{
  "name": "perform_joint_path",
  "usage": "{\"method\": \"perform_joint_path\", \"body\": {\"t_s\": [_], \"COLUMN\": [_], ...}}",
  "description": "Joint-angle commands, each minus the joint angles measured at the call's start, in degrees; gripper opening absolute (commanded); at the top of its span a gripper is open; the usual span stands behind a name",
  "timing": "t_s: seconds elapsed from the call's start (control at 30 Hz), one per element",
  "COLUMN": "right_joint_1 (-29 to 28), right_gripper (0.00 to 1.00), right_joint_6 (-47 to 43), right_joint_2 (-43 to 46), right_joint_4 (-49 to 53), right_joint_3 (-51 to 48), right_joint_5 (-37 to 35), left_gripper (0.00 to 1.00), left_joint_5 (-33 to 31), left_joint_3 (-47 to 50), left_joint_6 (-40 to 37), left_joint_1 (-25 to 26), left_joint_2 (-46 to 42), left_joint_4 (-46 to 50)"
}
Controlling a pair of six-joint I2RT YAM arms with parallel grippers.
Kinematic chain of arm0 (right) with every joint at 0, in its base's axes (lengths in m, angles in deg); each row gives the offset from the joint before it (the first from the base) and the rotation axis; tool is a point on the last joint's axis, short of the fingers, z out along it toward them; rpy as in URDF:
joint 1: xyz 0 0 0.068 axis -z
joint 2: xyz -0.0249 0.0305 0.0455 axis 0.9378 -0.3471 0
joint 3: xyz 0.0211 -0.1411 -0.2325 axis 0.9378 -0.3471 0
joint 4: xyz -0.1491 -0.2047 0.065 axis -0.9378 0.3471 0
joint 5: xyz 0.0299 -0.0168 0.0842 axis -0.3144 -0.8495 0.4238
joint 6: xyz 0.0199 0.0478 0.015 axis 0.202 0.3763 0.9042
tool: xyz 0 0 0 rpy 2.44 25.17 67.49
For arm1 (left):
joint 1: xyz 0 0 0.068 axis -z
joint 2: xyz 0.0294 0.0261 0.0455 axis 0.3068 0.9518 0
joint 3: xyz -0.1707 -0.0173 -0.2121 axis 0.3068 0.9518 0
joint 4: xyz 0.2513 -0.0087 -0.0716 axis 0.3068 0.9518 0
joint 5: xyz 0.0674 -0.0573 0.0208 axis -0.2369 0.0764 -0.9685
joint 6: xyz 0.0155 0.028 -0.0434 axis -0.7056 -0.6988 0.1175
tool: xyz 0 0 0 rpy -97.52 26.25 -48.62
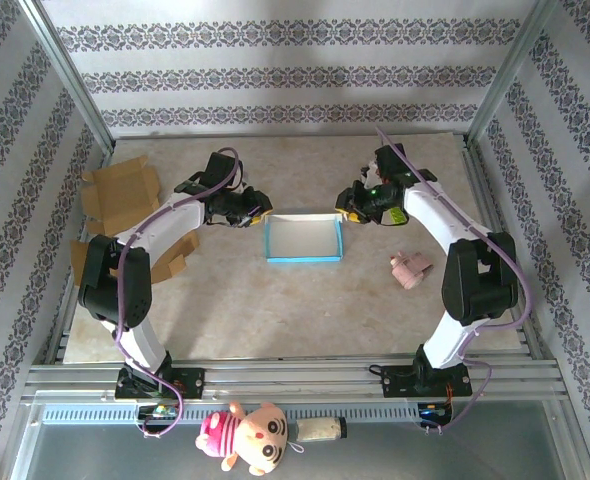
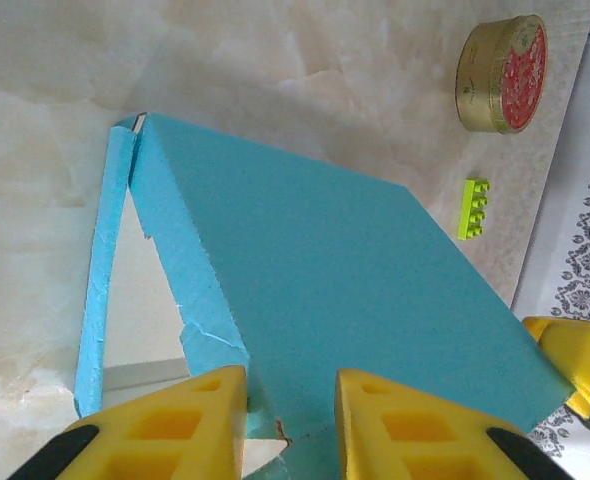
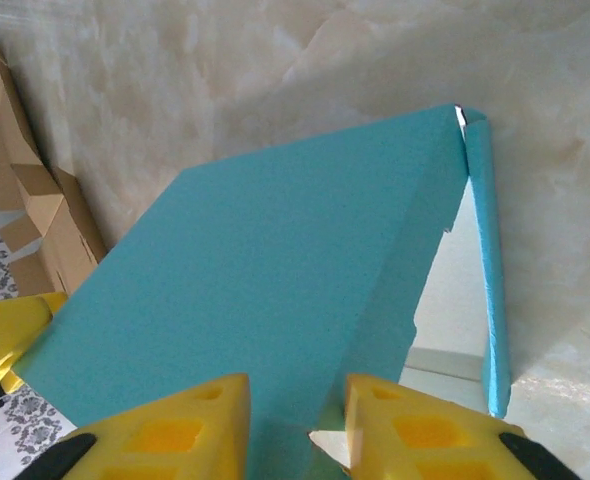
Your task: Fold the paper box
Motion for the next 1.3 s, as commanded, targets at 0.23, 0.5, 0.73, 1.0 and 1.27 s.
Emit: {"method": "perform_joint_path", "body": {"t_s": [0.23, 0.5, 0.73, 1.0, 1.27], "right_joint_1": [-1.7, -3.25, -5.28, -5.97, -6.03], "right_gripper": [0.25, 0.24, 0.24, 0.3, 0.43], "right_joint_6": [0.16, -1.8, -4.21, -4.84, -5.35], "right_joint_2": [-0.07, -0.2, -0.72, 1.68, 5.04], "right_joint_4": [-2.59, -2.86, -4.5, -1.88, -1.92], "right_joint_3": [-4.61, -6.34, -10.17, -8.49, -6.6], "right_joint_5": [-4.02, -8.29, -14.92, -16.66, -19.83], "left_gripper": [0.16, 0.13, 0.13, 0.34, 0.63], "left_joint_5": [1.14, -0.34, -2.12, -5.0, -10.15], "left_joint_3": [4.51, 9.97, 13.58, 14.57, 10.7], "left_joint_6": [0.47, 0.15, -0.8, -2.67, -6.29], "left_joint_1": [0.95, 1.25, 1.77, 2.25, 2.33], "left_joint_2": [0.47, 0.43, 0.97, -0.7, -4.89], "left_joint_4": [-3.77, -6.72, -9.68, -6.84, -2.32]}}
